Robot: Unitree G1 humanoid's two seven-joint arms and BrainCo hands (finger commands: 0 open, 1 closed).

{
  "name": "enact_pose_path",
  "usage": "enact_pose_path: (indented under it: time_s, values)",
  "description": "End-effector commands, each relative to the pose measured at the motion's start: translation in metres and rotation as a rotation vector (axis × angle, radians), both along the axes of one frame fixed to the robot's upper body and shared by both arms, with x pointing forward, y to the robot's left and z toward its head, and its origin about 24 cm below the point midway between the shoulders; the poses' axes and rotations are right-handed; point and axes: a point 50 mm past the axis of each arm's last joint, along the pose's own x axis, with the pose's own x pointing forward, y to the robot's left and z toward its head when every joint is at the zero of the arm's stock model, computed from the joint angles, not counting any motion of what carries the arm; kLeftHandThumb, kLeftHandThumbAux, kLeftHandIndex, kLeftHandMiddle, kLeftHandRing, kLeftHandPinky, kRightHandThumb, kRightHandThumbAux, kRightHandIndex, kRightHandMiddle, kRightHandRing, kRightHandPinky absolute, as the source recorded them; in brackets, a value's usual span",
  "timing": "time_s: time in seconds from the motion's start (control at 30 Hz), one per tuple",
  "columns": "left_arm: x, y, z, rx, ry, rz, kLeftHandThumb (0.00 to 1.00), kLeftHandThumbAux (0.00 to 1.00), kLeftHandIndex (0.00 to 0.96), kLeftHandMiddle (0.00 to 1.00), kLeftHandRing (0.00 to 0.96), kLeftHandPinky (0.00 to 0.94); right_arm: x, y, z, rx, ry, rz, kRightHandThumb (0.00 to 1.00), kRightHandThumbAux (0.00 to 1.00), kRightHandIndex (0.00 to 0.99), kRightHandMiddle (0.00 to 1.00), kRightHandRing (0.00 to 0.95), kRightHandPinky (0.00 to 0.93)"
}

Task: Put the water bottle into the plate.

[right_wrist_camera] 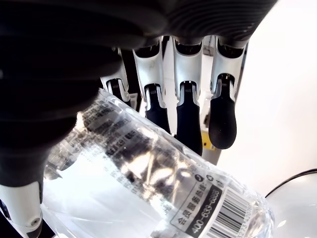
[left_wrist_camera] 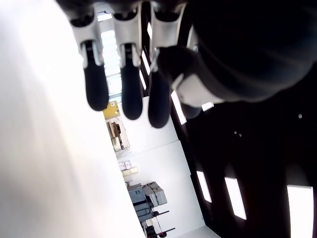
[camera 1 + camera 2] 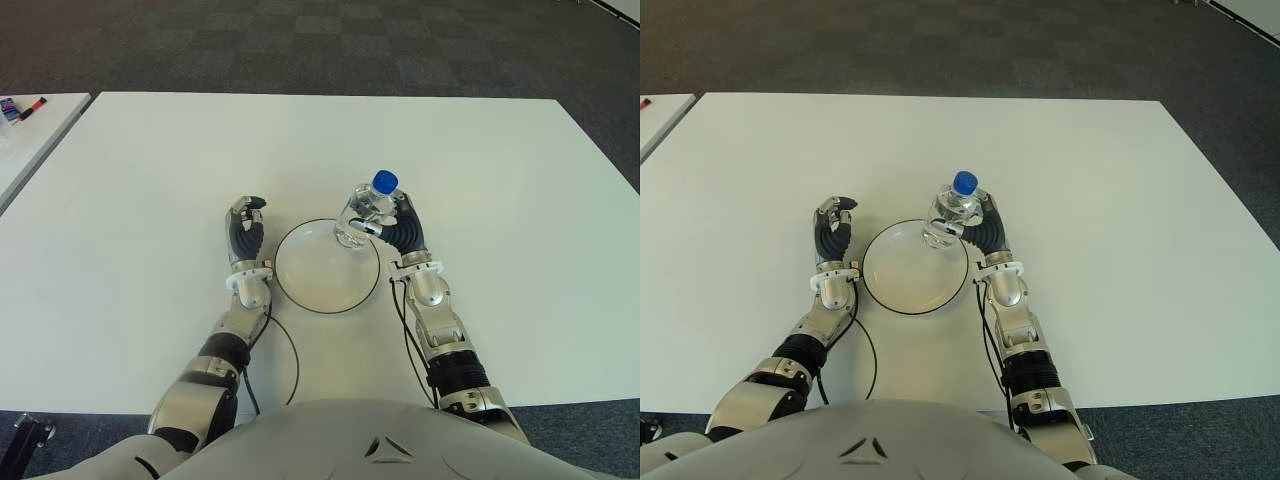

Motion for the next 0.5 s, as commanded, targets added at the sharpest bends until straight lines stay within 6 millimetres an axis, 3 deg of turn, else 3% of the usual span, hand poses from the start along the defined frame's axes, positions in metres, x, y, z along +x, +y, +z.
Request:
enact_pose_path:
  time_s: [0.03, 0.5]
  values:
    - [-0.0054, -0.0044, -0.0060, -0.008, 0.031, -0.004, 0.840, 0.674, 0.432, 0.443, 0.382, 0.417, 0.0001, -0.0010, 0.0020, 0.025, 0.008, -0.002, 0.856, 0.676, 0.402, 0.529, 0.885, 0.857]
    - [-0.0045, -0.0070, -0.0050, -0.017, 0.041, -0.012, 0.841, 0.674, 0.431, 0.445, 0.396, 0.434, -0.0062, -0.0036, -0.0055, -0.045, 0.048, -0.036, 0.856, 0.675, 0.403, 0.533, 0.875, 0.854]
